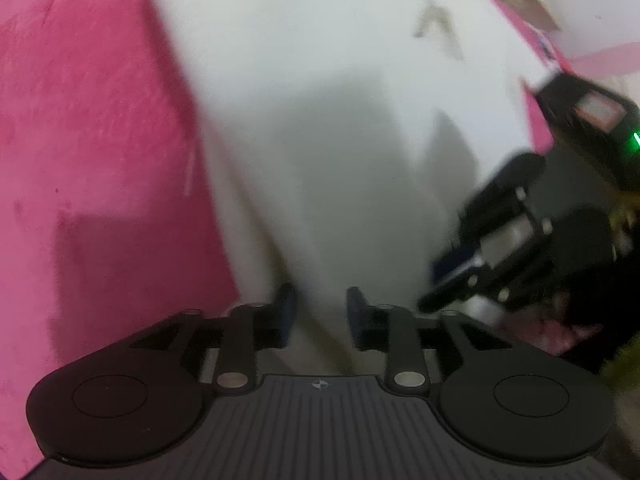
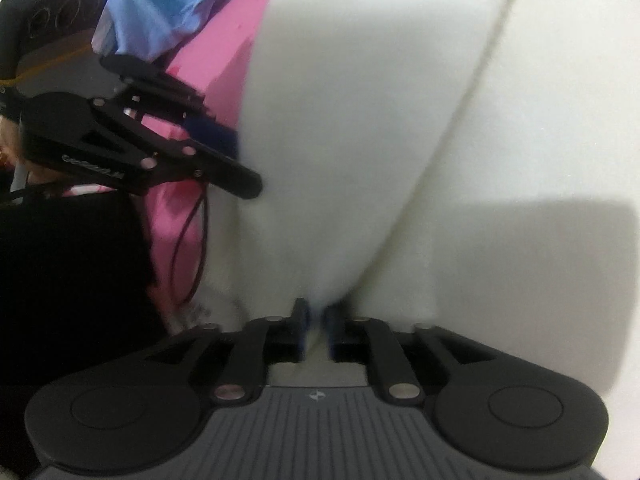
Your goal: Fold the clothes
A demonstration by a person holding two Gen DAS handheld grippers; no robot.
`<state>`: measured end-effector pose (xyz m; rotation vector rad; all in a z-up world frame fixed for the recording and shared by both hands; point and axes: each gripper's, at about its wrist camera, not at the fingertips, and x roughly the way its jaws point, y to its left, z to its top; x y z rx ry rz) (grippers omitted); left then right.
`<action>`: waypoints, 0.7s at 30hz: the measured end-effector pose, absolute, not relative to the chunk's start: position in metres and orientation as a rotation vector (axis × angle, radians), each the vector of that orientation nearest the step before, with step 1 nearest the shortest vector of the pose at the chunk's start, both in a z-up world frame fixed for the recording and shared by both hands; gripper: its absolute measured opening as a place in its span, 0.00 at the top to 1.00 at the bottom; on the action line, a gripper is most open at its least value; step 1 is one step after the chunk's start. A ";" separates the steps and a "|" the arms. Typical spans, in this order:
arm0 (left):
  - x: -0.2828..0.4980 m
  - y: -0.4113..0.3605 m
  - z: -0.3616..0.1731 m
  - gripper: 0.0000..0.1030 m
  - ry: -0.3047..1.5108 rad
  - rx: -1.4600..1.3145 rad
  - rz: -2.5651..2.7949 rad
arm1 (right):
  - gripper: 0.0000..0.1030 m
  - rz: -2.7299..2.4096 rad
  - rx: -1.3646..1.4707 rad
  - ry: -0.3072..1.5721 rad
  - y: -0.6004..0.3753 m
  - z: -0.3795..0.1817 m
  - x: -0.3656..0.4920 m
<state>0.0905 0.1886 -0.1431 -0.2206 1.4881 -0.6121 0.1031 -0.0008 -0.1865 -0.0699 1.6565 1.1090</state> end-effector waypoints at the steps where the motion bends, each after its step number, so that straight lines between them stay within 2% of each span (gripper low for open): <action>1: 0.090 0.193 -0.134 0.67 1.460 -0.228 -0.630 | 0.73 1.126 -0.093 1.647 -0.005 -0.178 0.109; 6: 0.113 0.228 -0.107 0.59 1.314 -0.305 -0.528 | 0.61 1.035 -0.100 1.473 -0.026 -0.136 0.172; 13: 0.147 0.250 -0.126 0.59 1.165 -0.424 -0.304 | 0.60 0.874 0.044 1.198 -0.005 -0.103 0.262; 18: 0.134 0.223 -0.129 0.58 1.157 -0.340 -0.395 | 0.59 0.984 -0.045 1.174 0.066 -0.107 0.264; 21: 0.126 0.205 -0.126 0.57 1.128 -0.270 -0.412 | 0.49 1.016 -0.163 1.224 0.117 -0.113 0.264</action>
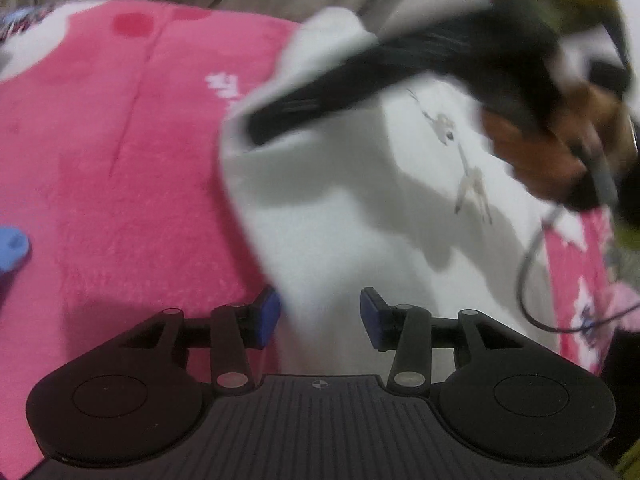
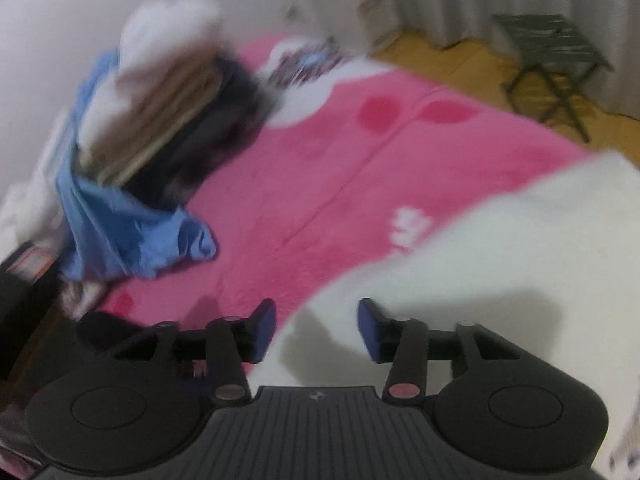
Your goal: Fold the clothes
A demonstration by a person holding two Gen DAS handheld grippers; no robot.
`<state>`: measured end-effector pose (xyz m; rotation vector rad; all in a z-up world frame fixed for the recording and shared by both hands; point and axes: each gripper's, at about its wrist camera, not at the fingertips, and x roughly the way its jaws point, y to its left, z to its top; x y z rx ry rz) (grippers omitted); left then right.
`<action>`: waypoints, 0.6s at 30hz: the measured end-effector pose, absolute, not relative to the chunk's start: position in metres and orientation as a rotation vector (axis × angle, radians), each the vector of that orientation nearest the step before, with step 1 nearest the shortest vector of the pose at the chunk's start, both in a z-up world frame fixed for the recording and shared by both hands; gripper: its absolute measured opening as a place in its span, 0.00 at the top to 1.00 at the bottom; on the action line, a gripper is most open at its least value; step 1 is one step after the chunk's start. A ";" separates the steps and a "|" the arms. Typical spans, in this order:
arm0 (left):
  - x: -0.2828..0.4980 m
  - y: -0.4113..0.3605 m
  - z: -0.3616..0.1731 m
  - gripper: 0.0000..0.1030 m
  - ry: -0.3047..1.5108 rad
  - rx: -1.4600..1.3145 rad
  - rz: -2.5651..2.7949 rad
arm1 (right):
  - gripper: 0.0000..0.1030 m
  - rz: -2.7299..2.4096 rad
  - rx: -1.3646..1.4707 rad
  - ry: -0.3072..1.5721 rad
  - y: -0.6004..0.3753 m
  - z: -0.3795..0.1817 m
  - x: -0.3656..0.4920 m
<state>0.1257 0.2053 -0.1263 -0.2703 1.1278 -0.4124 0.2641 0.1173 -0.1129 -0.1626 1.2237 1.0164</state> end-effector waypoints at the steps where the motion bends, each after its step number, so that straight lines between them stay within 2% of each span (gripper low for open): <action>1: 0.124 0.201 -0.124 0.57 1.111 -0.256 -0.411 | 0.48 1.028 -0.223 1.216 0.131 -0.115 0.261; 7: 0.113 0.180 -0.114 0.57 1.024 -0.197 -0.470 | 0.49 1.023 -0.570 1.199 0.170 -0.130 0.235; 10: 0.111 0.175 -0.111 0.57 1.006 -0.177 -0.526 | 0.71 0.992 -0.613 1.161 0.152 -0.128 0.227; 11: 0.110 0.181 -0.107 0.57 1.001 -0.184 -0.542 | 0.89 0.979 -0.576 1.165 0.141 -0.126 0.229; 14: 0.106 0.209 -0.098 0.57 0.972 -0.250 -0.554 | 0.93 0.957 -0.416 1.167 0.104 -0.117 0.235; 18: 0.113 0.228 -0.100 0.57 0.940 -0.248 -0.431 | 0.94 0.936 -0.280 1.121 0.067 -0.108 0.234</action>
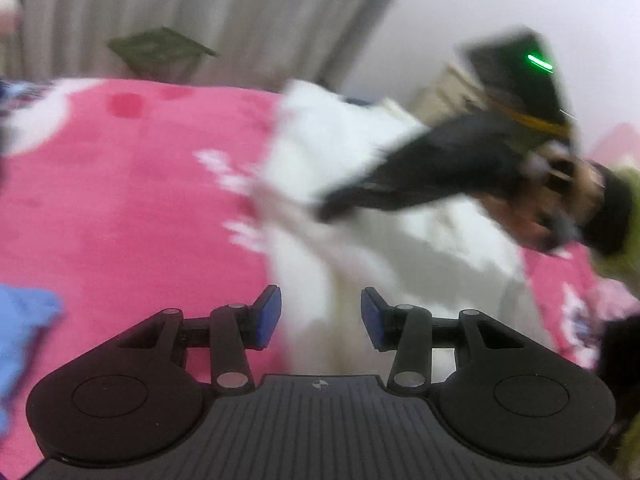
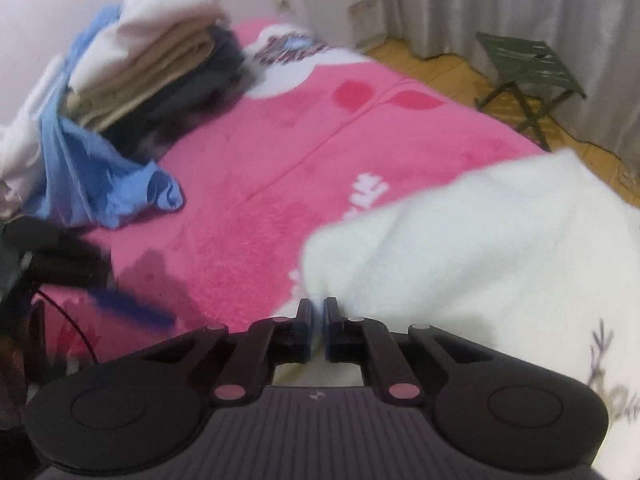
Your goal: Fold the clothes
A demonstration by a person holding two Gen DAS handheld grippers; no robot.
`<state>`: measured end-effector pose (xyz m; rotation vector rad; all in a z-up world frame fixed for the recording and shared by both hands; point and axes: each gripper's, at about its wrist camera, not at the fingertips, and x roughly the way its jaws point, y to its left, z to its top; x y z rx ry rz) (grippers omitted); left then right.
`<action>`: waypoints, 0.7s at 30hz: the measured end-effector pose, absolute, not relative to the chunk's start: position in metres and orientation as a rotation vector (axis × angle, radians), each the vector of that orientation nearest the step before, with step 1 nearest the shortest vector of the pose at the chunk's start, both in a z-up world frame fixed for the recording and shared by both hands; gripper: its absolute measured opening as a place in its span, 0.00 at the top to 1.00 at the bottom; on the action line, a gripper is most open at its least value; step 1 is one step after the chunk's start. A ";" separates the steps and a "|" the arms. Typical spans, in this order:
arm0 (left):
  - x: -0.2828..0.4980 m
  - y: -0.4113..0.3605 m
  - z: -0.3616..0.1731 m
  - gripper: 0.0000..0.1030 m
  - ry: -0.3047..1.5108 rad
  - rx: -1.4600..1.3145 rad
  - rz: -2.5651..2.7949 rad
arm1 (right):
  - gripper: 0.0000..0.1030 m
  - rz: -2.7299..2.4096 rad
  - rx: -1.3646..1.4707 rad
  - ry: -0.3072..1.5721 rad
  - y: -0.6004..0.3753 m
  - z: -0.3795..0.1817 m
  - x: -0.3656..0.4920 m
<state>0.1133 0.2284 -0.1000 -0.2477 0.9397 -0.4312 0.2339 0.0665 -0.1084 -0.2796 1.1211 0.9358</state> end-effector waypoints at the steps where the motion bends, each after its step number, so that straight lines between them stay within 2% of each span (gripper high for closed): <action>1: 0.118 0.230 -0.103 0.57 0.938 -0.236 -0.407 | 0.94 0.941 -0.262 1.106 0.061 -0.107 0.232; 8: 0.177 0.202 -0.133 0.57 0.933 -0.203 -0.465 | 0.94 0.955 -0.191 1.049 0.034 -0.096 0.227; 14: 0.198 0.183 -0.148 0.56 0.923 -0.096 -0.456 | 0.94 0.965 -0.114 1.055 0.010 -0.096 0.229; 17: 0.198 0.194 -0.145 0.66 0.876 -0.131 -0.395 | 0.94 0.981 -0.064 1.055 -0.001 -0.093 0.230; 21: 0.194 0.217 -0.140 0.67 0.830 -0.224 -0.346 | 0.94 1.015 0.008 1.044 -0.002 -0.094 0.232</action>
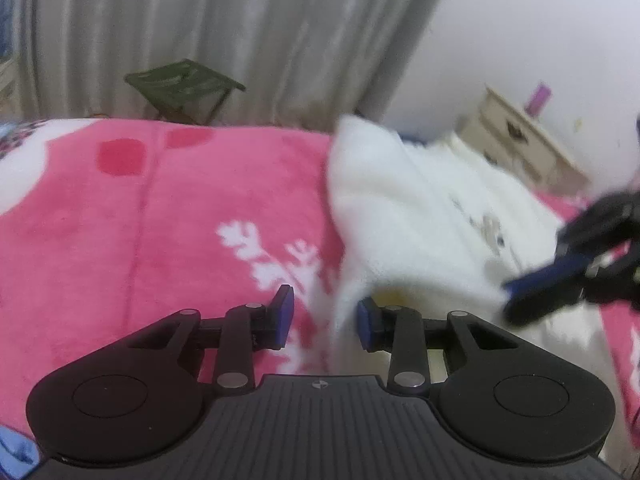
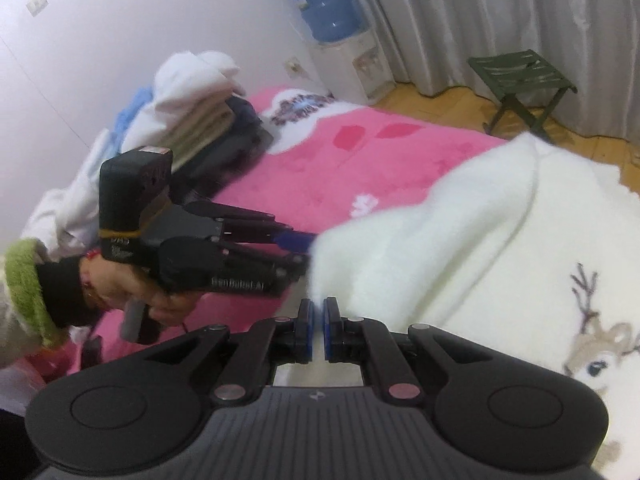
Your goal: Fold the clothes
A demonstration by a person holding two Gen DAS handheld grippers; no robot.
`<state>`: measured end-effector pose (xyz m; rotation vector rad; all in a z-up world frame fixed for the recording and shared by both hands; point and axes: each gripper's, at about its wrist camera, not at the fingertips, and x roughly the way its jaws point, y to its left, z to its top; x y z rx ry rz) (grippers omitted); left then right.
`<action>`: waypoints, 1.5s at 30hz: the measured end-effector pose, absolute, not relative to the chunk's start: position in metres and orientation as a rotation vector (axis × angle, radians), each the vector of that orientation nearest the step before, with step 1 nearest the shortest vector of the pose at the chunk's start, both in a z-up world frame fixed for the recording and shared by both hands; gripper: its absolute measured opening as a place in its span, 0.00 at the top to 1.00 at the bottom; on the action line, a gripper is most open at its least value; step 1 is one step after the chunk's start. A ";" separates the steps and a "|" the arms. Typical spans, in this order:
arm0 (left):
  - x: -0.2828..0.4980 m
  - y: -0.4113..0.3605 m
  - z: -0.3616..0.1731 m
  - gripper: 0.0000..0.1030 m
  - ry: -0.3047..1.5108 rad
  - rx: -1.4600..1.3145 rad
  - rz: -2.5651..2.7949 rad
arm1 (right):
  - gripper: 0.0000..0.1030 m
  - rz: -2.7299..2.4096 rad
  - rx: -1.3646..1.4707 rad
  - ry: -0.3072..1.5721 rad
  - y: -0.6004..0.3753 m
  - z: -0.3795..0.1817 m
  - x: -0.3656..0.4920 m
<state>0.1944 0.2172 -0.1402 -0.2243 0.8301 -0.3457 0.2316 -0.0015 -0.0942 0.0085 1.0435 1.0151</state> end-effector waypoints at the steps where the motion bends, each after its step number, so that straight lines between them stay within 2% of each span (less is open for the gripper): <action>1: 0.193 0.221 -0.141 0.68 0.824 -0.236 -0.337 | 0.93 1.019 0.028 1.048 0.002 -0.097 0.232; 7: 0.186 0.243 -0.151 0.69 0.809 -0.367 -0.261 | 0.85 1.024 0.224 1.084 -0.011 -0.107 0.251; 8: 0.186 0.246 -0.152 0.69 0.813 -0.378 -0.258 | 0.81 0.953 0.272 1.083 -0.022 -0.108 0.266; 10: 0.186 0.245 -0.152 0.69 0.816 -0.369 -0.257 | 0.78 0.812 0.323 1.067 -0.037 -0.110 0.294; 11: 0.186 0.245 -0.151 0.69 0.815 -0.366 -0.256 | 0.73 0.722 0.340 1.062 -0.042 -0.113 0.312; 15: 0.183 0.244 -0.151 0.70 0.811 -0.371 -0.245 | 0.72 0.568 0.463 1.103 -0.039 -0.130 0.381; 17: 0.182 0.243 -0.153 0.70 0.806 -0.374 -0.240 | 0.63 0.541 0.519 1.147 -0.030 -0.141 0.404; 18: 0.182 0.243 -0.153 0.70 0.805 -0.375 -0.237 | 0.63 0.527 0.548 1.169 -0.025 -0.146 0.416; 19: 0.182 0.243 -0.154 0.71 0.806 -0.377 -0.234 | 0.63 0.512 0.577 1.200 -0.020 -0.154 0.425; 21: 0.183 0.244 -0.157 0.74 0.814 -0.396 -0.228 | 0.70 0.517 0.606 1.236 -0.014 -0.167 0.435; 22: 0.183 0.245 -0.159 0.74 0.819 -0.413 -0.225 | 0.87 0.506 0.588 1.243 -0.012 -0.170 0.436; 27: 0.181 0.249 -0.162 0.74 0.817 -0.442 -0.223 | 0.87 0.607 0.657 0.979 -0.037 -0.161 0.405; 32: 0.181 0.248 -0.161 0.74 0.819 -0.440 -0.222 | 0.89 0.514 0.707 0.982 -0.045 -0.208 0.405; 34: 0.180 0.252 -0.163 0.73 0.826 -0.470 -0.229 | 0.90 0.516 0.713 0.994 -0.042 -0.208 0.406; 36: 0.181 0.261 -0.164 0.72 0.844 -0.531 -0.246 | 0.86 0.519 0.720 1.033 -0.043 -0.204 0.409; 37: 0.182 0.265 -0.165 0.71 0.853 -0.563 -0.256 | 0.79 0.518 0.750 1.059 -0.050 -0.199 0.409; 38: 0.182 0.269 -0.165 0.71 0.862 -0.589 -0.264 | 0.66 0.517 0.782 1.084 -0.057 -0.193 0.409; 40: 0.178 0.276 -0.162 0.71 0.869 -0.609 -0.265 | 0.56 0.525 0.795 1.063 -0.076 -0.178 0.398; 45: 0.156 0.298 -0.140 0.70 0.822 -0.616 -0.210 | 0.59 0.591 0.546 1.051 -0.086 -0.134 0.343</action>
